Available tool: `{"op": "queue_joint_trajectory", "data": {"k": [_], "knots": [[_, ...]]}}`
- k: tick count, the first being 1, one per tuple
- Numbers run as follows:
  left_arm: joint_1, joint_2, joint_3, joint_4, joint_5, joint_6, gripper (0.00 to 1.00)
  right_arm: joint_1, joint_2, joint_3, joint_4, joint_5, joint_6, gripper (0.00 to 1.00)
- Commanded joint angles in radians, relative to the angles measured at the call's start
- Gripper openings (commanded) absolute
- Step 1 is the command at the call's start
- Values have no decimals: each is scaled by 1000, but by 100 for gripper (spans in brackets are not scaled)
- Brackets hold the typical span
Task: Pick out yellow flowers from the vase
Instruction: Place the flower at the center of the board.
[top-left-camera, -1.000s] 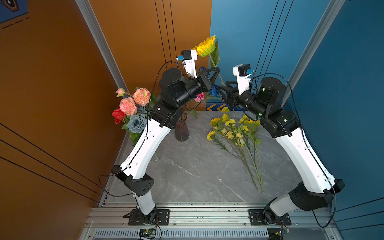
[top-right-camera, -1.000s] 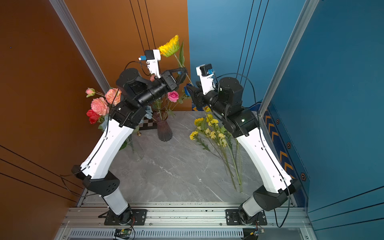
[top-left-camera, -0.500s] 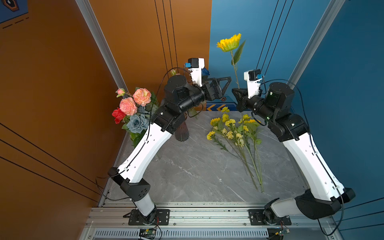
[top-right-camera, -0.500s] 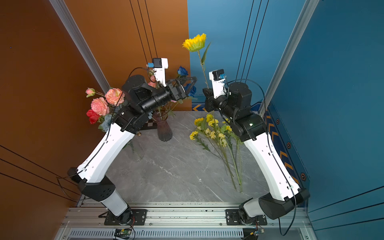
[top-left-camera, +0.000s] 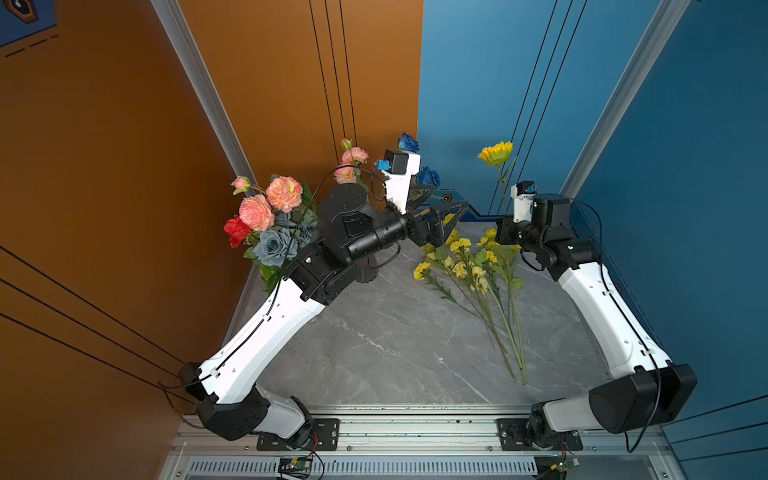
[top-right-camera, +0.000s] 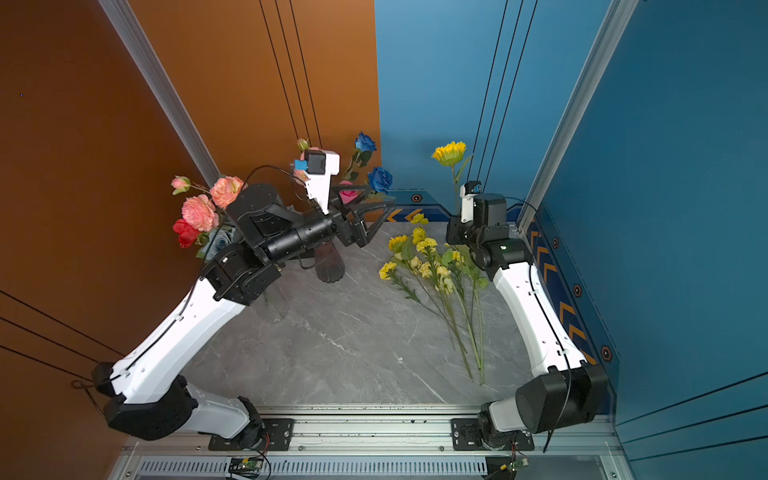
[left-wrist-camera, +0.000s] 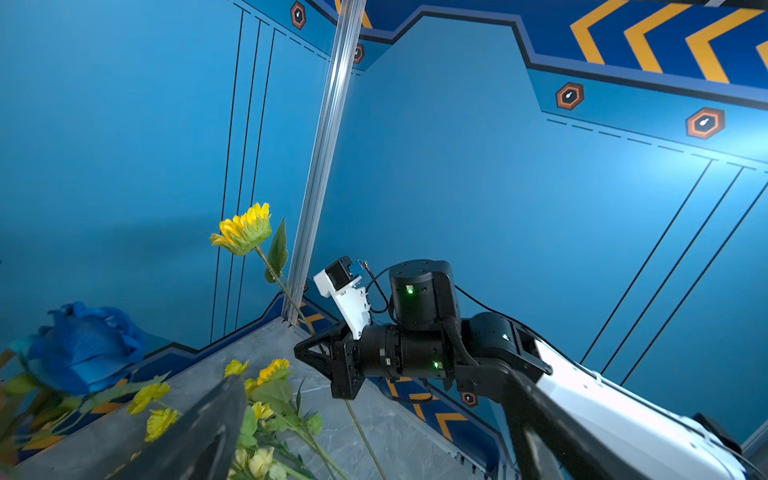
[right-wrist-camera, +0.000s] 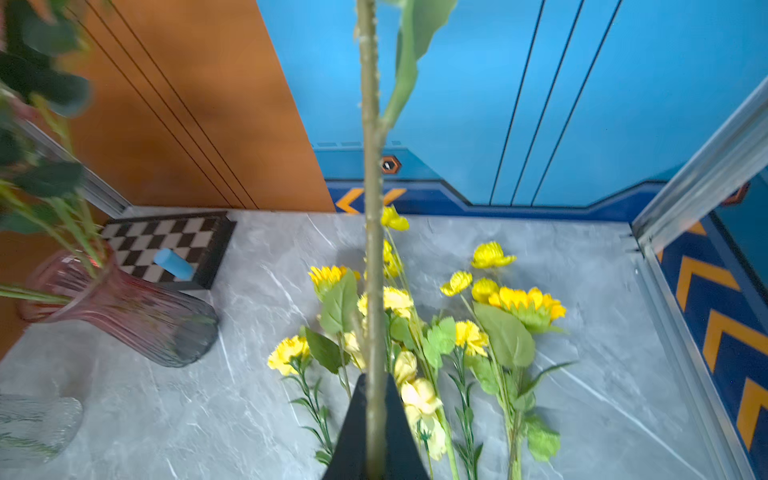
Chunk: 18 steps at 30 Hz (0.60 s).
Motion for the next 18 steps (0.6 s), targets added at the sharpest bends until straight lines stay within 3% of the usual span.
{"op": "queue_joint_trajectory", "data": {"k": [1, 10, 18], "knots": [[-9, -78, -98, 0, -72, 71, 98, -17, 65, -56, -1, -8, 8, 0], [0, -301, -481, 0, -294, 77, 98, -25, 297, -113, 84, 6, -22, 0], [-1, -412, -716, -57, -428, 33, 98, -22, 430, -118, 89, 60, -41, 0]]}}
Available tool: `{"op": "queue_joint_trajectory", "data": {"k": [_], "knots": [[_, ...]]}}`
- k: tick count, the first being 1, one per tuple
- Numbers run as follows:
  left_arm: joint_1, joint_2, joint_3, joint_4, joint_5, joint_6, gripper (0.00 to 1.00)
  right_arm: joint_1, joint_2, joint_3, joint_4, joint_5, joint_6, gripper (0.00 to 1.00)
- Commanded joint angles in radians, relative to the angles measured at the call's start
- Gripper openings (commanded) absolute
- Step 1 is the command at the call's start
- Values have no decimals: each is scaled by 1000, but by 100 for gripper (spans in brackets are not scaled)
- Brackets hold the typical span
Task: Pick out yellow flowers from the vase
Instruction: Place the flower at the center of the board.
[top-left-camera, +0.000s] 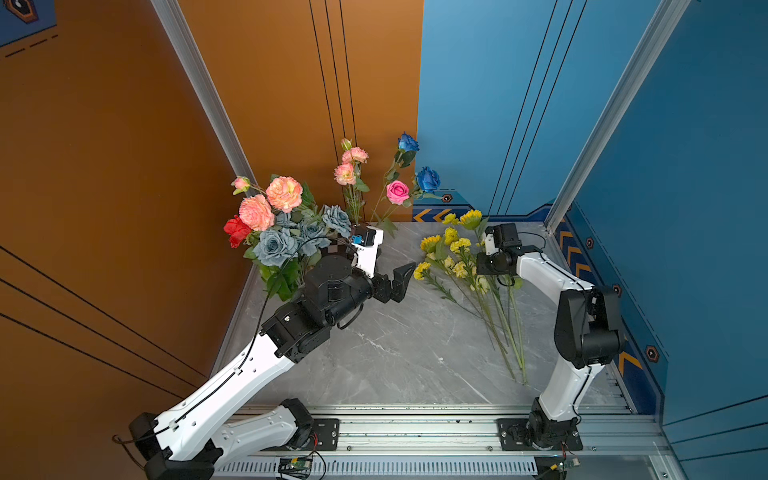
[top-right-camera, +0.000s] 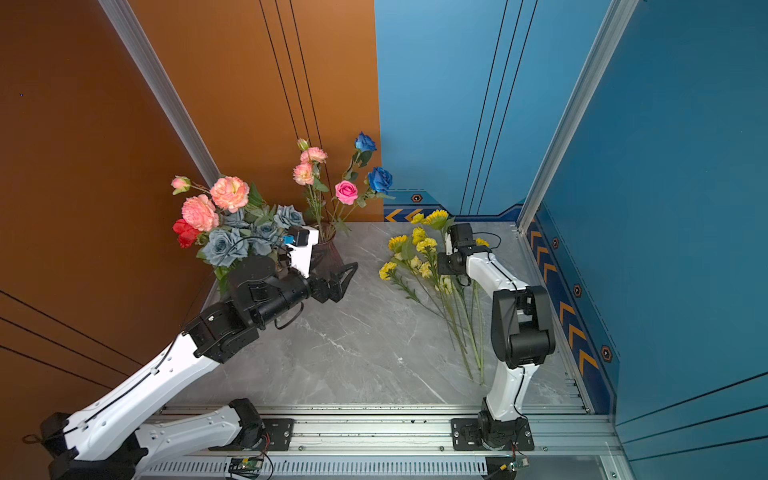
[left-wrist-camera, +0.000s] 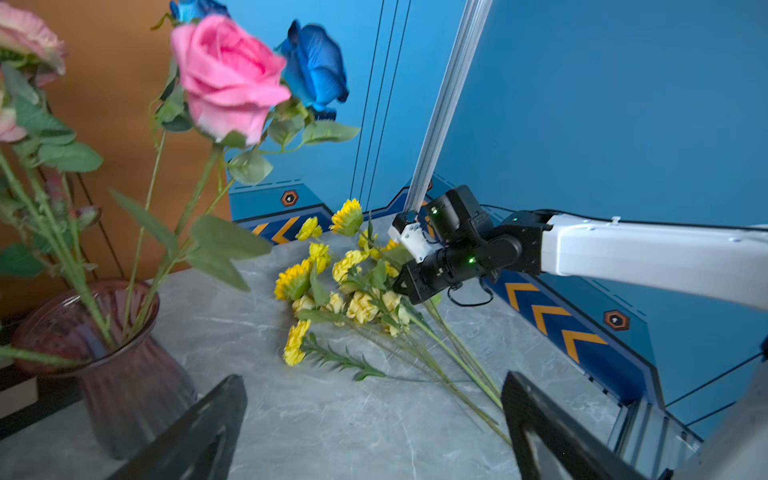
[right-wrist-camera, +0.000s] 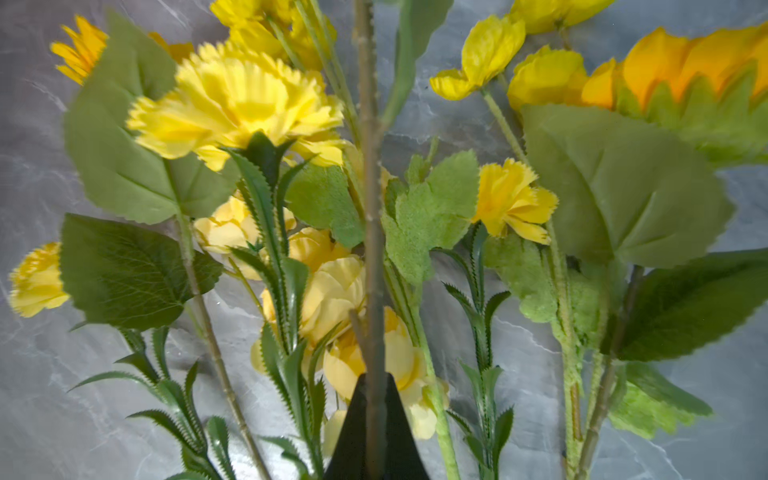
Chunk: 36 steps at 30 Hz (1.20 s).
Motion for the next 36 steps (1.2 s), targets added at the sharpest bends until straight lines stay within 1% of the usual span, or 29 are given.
{"op": "queue_joint_trajectory", "data": {"k": [1, 2, 4, 6, 8, 9, 10, 11, 13, 15, 20, 23, 26, 27, 29, 31, 32, 34, 35, 36], "knots": [[-2, -34, -81, -28, -116, -33, 98, -1, 31, -12, 16, 48, -22, 0], [2, -48, -121, -34, -148, -43, 98, -1, 35, -18, 14, 53, -16, 0], [3, -74, -172, -37, -211, -45, 98, -1, 39, -25, 14, 58, -12, 5], [11, -93, -209, -51, -280, -43, 98, -1, 40, -26, 14, 67, -16, 12], [28, -100, -229, -80, -329, -40, 98, -1, 44, -22, 9, 86, -21, 14], [35, -106, -242, -87, -348, -35, 98, -1, 48, -19, 4, 90, -25, 18], [43, -115, -255, -91, -367, -35, 98, -1, 51, -18, 3, 93, -26, 25], [51, -128, -270, -94, -383, -35, 98, 0, 52, -18, 1, 96, -26, 28], [65, -153, -290, -93, -400, -19, 98, 1, 44, -23, -1, 107, -26, 32], [83, -178, -313, -93, -430, -3, 98, 2, 27, -29, -1, 111, -27, 39], [108, -220, -349, -92, -473, 45, 98, 8, -53, -32, -5, 125, -20, 63], [121, -239, -372, -87, -546, 77, 98, 16, -123, -29, -26, 128, -11, 77], [138, -265, -423, -7, -625, 135, 98, 34, -213, -57, -36, 160, -5, 97], [146, -277, -453, 61, -650, 162, 98, 47, -250, -77, -36, 185, -8, 100], [165, -297, -533, 207, -670, 219, 98, 79, -323, -141, -4, 263, -22, 100], [205, -296, -608, 340, -656, 261, 98, 107, -406, -241, 75, 340, -38, 100], [237, -282, -633, 380, -650, 269, 98, 113, -452, -303, 130, 348, -49, 100], [305, -252, -656, 402, -616, 258, 98, 120, -541, -432, 245, 357, -74, 100], [339, -236, -676, 439, -575, 271, 98, 123, -592, -511, 320, 365, -88, 100], [371, -212, -701, 494, -565, 289, 98, 126, -638, -593, 418, 370, -107, 100]]}}
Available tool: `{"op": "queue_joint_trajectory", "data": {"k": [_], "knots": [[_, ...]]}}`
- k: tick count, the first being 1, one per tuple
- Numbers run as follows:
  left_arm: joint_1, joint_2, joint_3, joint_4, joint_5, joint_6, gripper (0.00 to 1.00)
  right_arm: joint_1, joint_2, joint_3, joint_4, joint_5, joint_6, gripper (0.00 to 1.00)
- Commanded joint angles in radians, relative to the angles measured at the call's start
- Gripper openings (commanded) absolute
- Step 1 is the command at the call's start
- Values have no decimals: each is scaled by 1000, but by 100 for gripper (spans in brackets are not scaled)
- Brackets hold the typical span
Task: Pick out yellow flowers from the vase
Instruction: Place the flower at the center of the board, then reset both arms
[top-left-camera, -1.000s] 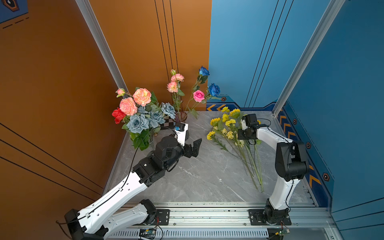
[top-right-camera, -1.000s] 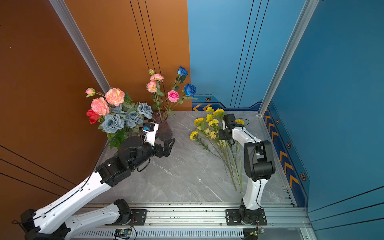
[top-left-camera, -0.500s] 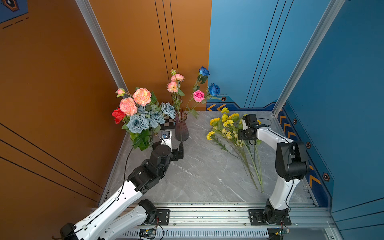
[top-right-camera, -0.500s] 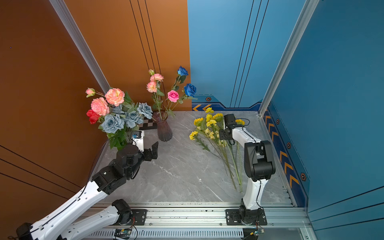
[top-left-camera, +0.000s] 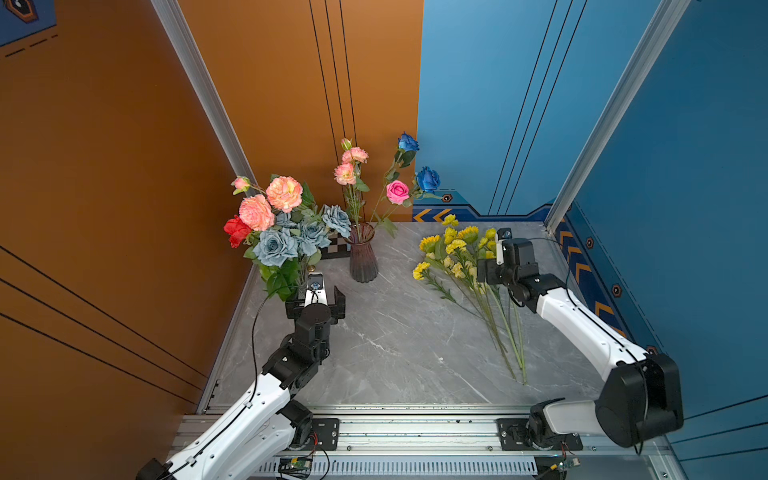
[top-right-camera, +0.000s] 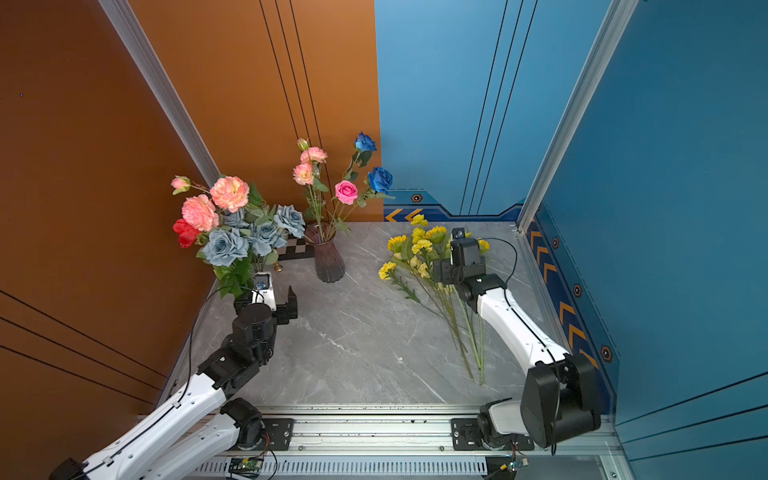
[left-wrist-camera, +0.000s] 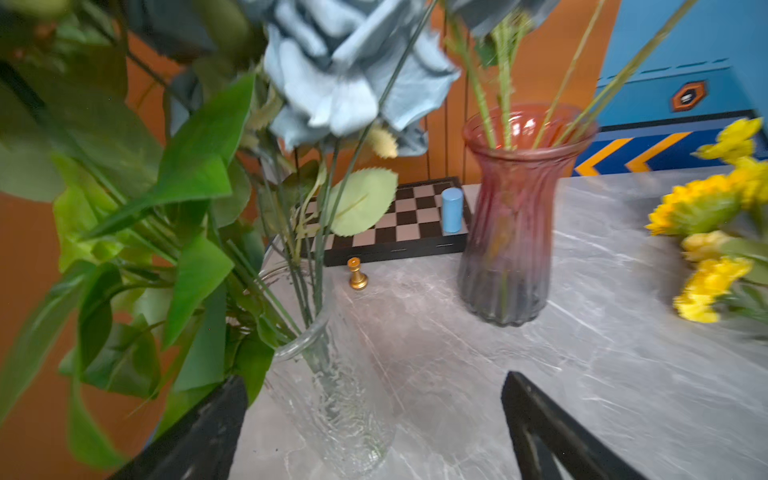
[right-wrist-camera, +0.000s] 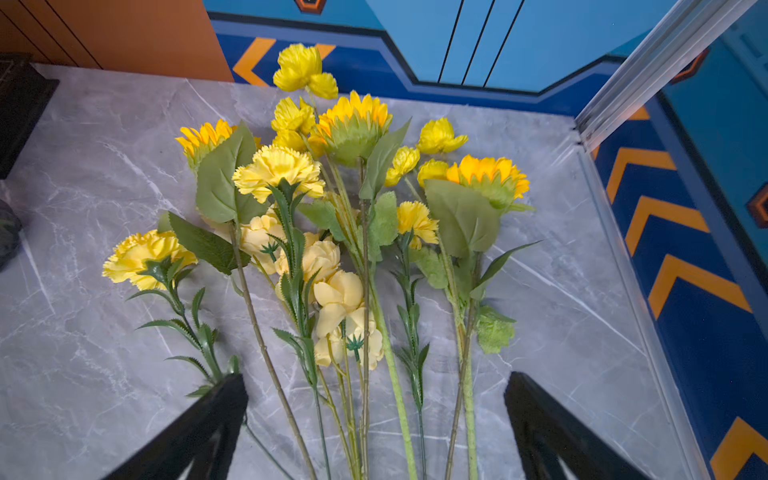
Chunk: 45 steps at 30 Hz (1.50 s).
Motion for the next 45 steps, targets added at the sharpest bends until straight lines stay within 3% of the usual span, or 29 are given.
{"op": "queue_joint_trajectory", "data": {"k": [1, 4, 7, 11, 15, 25, 33, 42, 45], "knots": [[94, 52, -55, 229, 22, 69, 98, 4, -115, -232, 295, 98, -65, 100], [219, 141, -66, 307, 104, 21, 98, 3, -145, -410, 530, 100, -82, 100], [322, 315, -63, 390, 125, -25, 98, 2, -76, -472, 627, 147, -69, 100], [343, 491, -92, 554, 150, -35, 98, 0, 30, -579, 903, 162, -116, 100], [336, 593, -105, 660, 124, -4, 98, -23, 71, -578, 972, 122, -170, 100], [310, 662, -113, 761, 150, 40, 98, -116, 133, -643, 1162, 49, -114, 100], [290, 626, -141, 779, 96, 47, 98, -123, 143, -655, 1191, 47, -106, 100], [312, 669, -173, 881, 136, 28, 98, -130, 265, -744, 1483, 12, -114, 100], [314, 687, -214, 977, 149, 28, 98, -123, 254, -754, 1479, 9, -122, 100]]}}
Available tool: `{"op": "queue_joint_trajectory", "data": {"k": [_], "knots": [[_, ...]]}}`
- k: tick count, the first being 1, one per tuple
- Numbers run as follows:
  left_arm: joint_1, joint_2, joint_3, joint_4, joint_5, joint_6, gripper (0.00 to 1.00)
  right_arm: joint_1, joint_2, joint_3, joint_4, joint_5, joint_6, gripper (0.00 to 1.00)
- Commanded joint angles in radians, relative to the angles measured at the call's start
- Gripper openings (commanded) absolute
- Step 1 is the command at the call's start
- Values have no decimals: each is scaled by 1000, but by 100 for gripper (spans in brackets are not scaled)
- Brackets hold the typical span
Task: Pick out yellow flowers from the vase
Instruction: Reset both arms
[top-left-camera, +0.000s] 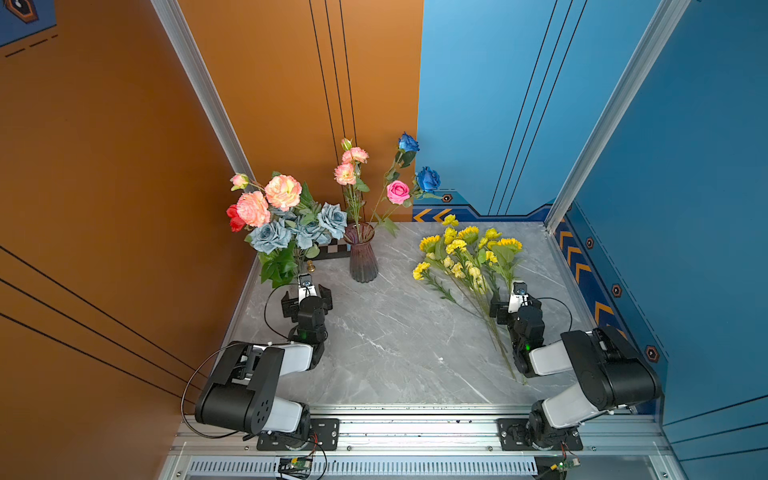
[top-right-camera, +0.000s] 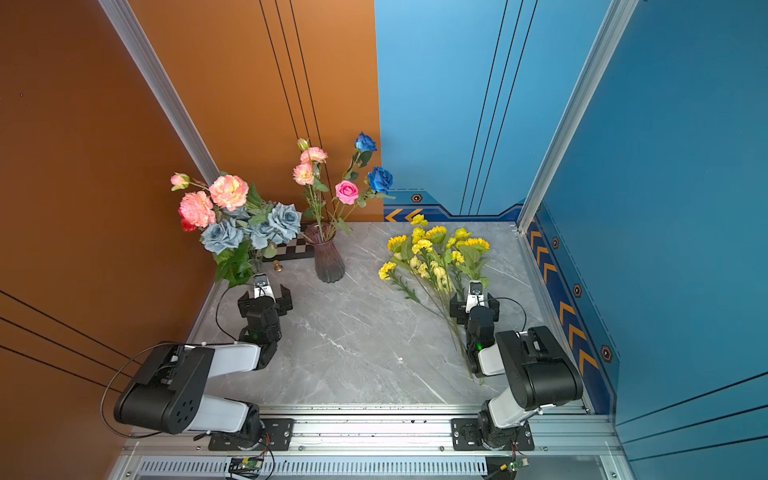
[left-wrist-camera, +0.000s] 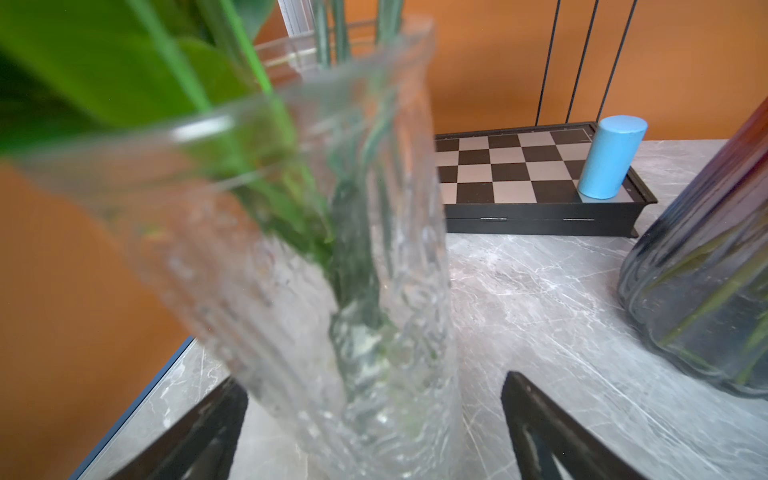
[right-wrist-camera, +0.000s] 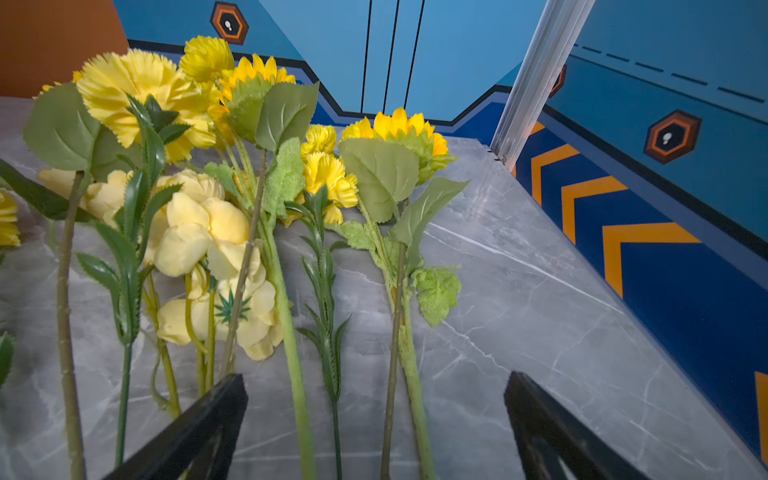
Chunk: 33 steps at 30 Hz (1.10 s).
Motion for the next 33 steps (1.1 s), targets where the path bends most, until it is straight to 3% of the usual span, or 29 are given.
{"op": "queue_joint_trajectory", "data": {"k": [1, 6, 11, 13, 15, 19, 33], "knots": [[8, 23, -50, 127, 24, -2, 98, 4, 6, -10, 114, -20, -1, 100], [11, 27, -65, 155, 54, 1, 98, 5, 1, 3, 86, -2, 2, 100], [58, 89, -106, 259, 202, -7, 98, 3, -1, -2, 90, -6, 3, 100], [61, 192, -127, 442, 211, 8, 98, 4, 6, -7, 107, -6, 3, 100], [57, 151, -125, 382, 210, 4, 98, 7, 4, -9, 106, -13, -3, 100], [54, 181, -134, 441, 211, 15, 98, 1, -15, 28, 16, -3, 9, 100], [38, 186, -128, 441, 200, 32, 98, -7, -14, 41, -7, -17, 14, 100]]}}
